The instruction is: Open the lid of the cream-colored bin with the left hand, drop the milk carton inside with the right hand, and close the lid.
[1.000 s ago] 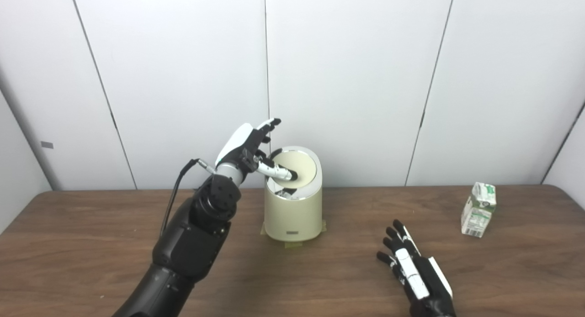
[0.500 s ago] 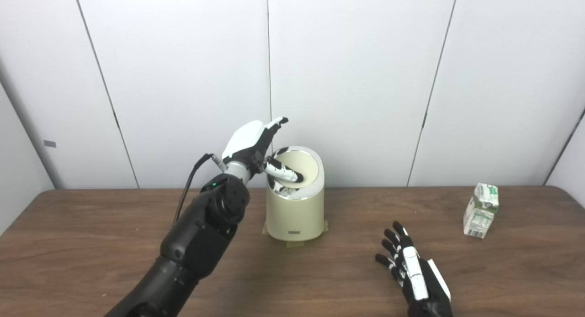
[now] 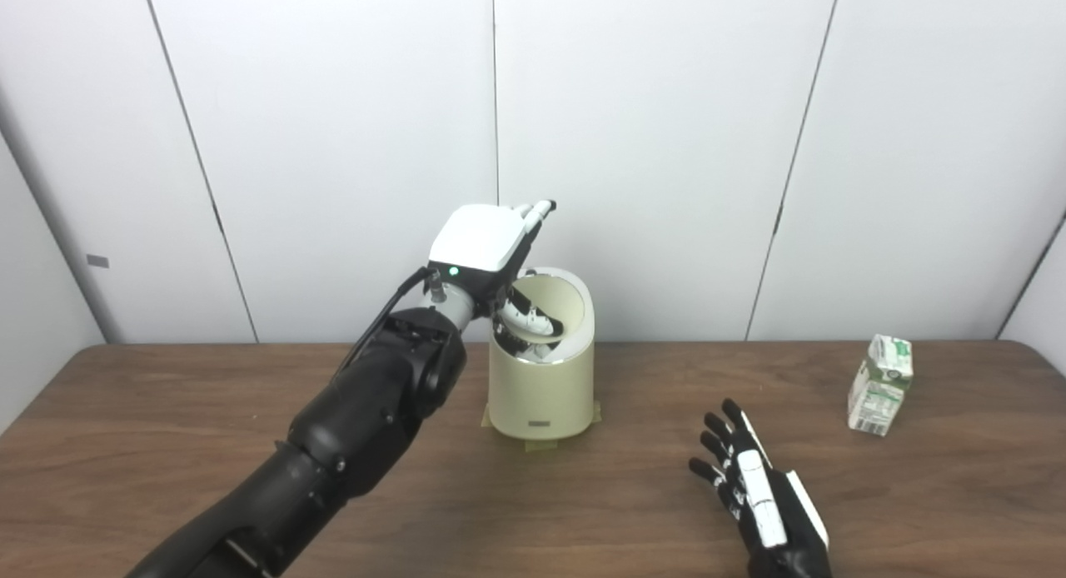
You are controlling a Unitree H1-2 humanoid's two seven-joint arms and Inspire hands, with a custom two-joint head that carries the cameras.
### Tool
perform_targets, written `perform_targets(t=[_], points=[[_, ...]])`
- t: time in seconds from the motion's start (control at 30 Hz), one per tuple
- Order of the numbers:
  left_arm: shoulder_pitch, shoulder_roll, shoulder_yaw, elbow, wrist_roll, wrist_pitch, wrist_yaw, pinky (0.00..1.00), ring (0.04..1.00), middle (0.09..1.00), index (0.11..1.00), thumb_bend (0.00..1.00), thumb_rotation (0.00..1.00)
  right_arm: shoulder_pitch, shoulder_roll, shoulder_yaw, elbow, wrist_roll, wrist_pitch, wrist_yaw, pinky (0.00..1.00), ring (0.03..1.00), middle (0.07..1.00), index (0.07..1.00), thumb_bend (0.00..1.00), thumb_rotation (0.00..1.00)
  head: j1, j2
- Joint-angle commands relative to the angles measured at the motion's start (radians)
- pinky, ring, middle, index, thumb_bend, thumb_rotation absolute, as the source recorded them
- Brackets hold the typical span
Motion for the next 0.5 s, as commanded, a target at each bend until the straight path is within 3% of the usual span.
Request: perform_targets(t=[0.0, 0.1, 0.2, 0.33, 0.47], points=[[0.005, 0.01, 0.004, 0.004, 0.018, 0.02, -0.042, 0.88, 0.906, 0.927, 0.989, 0.96, 0.02, -0.019, -0.008, -0.004, -0.018, -0.003, -0.054, 0.005, 0.86, 0.948, 0.951, 0.996, 0.6, 0.92, 0.001, 0.001], [0.013, -0.013, 0.083, -0.022, -0.053, 0.028, -0.04, 0.86, 0.896, 0.922, 0.982, 0.89, 0.08, -0.018, -0.01, -0.007, -0.013, 0.001, -0.06, 0.008, 0.87, 0.949, 0.948, 0.997, 0.6, 0.92, 0.0, 0.001], [0.026, -0.068, 0.235, -0.064, -0.206, 0.077, -0.06, 0.85, 0.909, 0.93, 0.963, 0.79, 0.14, -0.014, -0.013, -0.007, -0.015, -0.002, -0.055, 0.009, 0.85, 0.949, 0.948, 0.995, 0.6, 0.92, 0.001, 0.003], [0.042, -0.13, 0.424, -0.151, -0.407, 0.164, -0.099, 0.69, 0.825, 0.882, 0.934, 0.62, 0.33, -0.011, -0.019, -0.003, -0.016, -0.014, -0.049, 0.006, 0.83, 0.942, 0.945, 0.991, 0.58, 0.94, 0.007, 0.007], [0.084, -0.162, 0.518, -0.265, -0.494, 0.242, -0.123, 0.71, 0.824, 0.861, 0.904, 0.53, 0.43, -0.011, -0.022, -0.014, -0.007, -0.01, -0.049, 0.002, 0.83, 0.939, 0.946, 0.985, 0.59, 0.92, 0.016, 0.018]])
